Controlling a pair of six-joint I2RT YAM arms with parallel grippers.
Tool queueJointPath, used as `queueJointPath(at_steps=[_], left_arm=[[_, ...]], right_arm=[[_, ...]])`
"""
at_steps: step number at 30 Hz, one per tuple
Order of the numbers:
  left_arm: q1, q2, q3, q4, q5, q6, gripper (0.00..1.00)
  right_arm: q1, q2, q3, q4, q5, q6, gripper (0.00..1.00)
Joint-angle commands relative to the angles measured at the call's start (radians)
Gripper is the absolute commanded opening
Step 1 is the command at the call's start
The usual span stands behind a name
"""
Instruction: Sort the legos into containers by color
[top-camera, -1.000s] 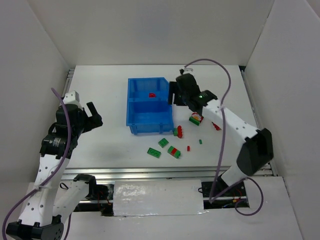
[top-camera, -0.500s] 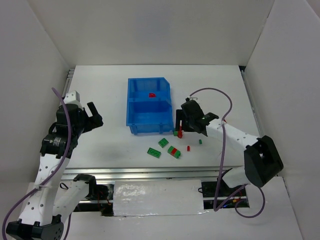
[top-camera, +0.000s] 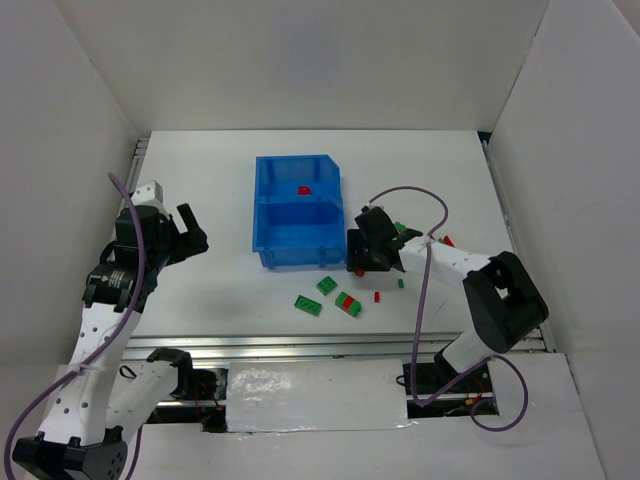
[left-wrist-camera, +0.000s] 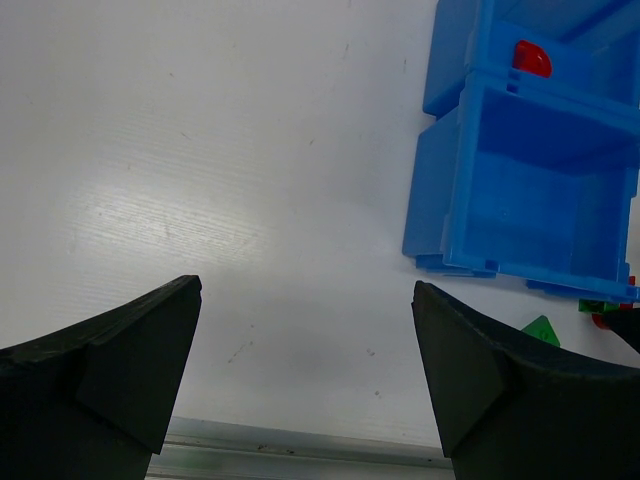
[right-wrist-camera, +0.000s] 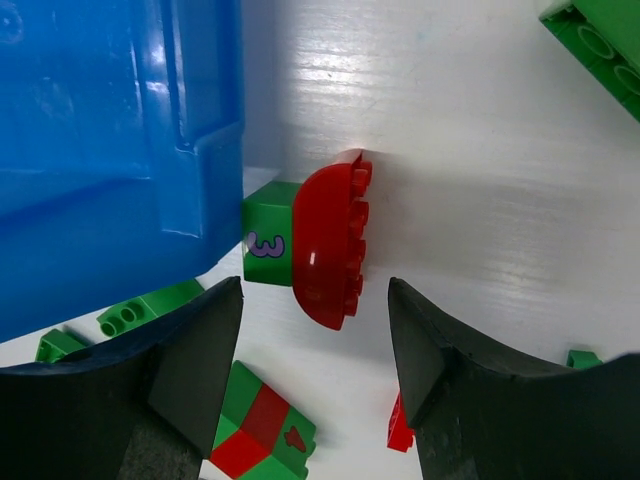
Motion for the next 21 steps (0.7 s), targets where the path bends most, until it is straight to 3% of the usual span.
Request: queueJointPath(at_steps=[1,13,21], left_arm=[[0.0,0.007,0.001,0.037,0.022,0.013,0.99],[0.0,0.01,-0.001,0.04,0.028,0.016,1.0],[0.0,0.011,-0.004,0.04,0.034,0.019,0.99]], right_arm=[[-0.002,-0.01,-0.017,0.068,-0.024,-0.015,0.67],[0.025,0.083,0.043,0.051,0.03,-0.026,0.69],[0.028,0.082,0.041,0.079,0.065,-0.033,0.58]])
